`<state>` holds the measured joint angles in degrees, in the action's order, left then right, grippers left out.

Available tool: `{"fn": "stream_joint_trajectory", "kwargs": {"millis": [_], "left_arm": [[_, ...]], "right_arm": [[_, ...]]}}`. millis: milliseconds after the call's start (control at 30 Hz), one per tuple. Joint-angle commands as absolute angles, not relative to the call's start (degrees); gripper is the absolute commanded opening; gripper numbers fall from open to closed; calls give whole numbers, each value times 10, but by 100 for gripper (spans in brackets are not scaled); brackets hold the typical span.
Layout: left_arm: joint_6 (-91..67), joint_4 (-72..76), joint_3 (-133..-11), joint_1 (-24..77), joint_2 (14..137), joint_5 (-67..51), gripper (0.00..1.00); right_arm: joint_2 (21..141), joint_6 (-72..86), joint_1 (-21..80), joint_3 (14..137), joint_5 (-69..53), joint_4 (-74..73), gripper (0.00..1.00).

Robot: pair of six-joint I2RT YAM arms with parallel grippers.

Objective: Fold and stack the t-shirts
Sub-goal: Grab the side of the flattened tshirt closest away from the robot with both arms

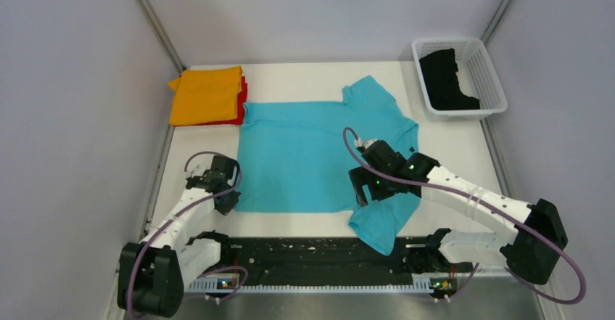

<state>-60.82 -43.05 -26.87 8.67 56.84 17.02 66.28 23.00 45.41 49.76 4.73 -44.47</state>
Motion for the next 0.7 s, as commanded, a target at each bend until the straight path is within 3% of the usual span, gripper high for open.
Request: {"fn": "stream_joint_trajectory", "kwargs": {"millis": [0, 300, 667], "left_arm": [[-593, -432, -281, 85, 594, 180, 0], [-593, -403, -270, 85, 587, 164, 0], [-596, -408, -267, 85, 572, 167, 0]], "right_arm": [[662, 269, 523, 483, 39, -549, 84], [664, 364, 651, 400, 17, -520, 68], [738, 367, 675, 373, 52, -424, 59]]}}
